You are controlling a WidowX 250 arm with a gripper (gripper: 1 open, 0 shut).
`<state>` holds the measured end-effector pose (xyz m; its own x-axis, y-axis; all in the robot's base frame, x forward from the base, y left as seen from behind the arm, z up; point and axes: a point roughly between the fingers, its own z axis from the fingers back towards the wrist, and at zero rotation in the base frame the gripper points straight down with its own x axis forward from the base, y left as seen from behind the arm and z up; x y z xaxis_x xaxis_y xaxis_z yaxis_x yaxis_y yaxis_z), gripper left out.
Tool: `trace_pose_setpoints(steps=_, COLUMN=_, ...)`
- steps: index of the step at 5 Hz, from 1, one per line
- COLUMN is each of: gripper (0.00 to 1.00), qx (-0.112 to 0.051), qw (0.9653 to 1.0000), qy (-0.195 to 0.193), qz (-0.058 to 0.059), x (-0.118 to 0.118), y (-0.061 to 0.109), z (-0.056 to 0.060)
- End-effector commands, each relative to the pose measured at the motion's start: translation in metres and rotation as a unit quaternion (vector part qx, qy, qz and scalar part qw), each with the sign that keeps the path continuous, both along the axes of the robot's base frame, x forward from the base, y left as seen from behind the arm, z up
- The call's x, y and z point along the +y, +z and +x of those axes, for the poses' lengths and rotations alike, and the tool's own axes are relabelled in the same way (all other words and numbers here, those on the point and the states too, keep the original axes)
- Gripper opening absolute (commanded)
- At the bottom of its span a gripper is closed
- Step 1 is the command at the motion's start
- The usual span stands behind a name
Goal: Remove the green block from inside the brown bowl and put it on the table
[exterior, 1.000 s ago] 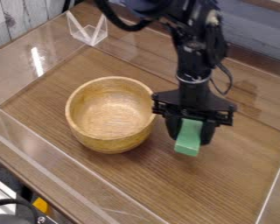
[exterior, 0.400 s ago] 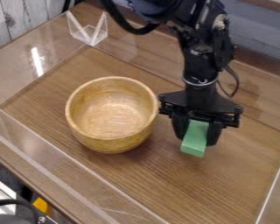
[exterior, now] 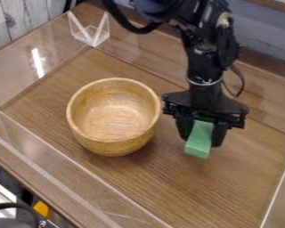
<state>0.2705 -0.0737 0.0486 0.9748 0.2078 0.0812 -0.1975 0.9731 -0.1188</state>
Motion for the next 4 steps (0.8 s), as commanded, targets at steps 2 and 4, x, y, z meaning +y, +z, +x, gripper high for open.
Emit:
trace_pose_setpoints(steps=2, gripper=0.0, qx=-0.043, qw=0.9988, qy=-0.021, qz=-0.006, x=-0.005, y=0.0165, z=0.004)
trace_pose_setpoints(steps=4, gripper=0.0, qx=-0.047, qw=0.9985, qy=-0.029, qz=-0.005, x=-0.0029, y=0.0144, z=0.0048)
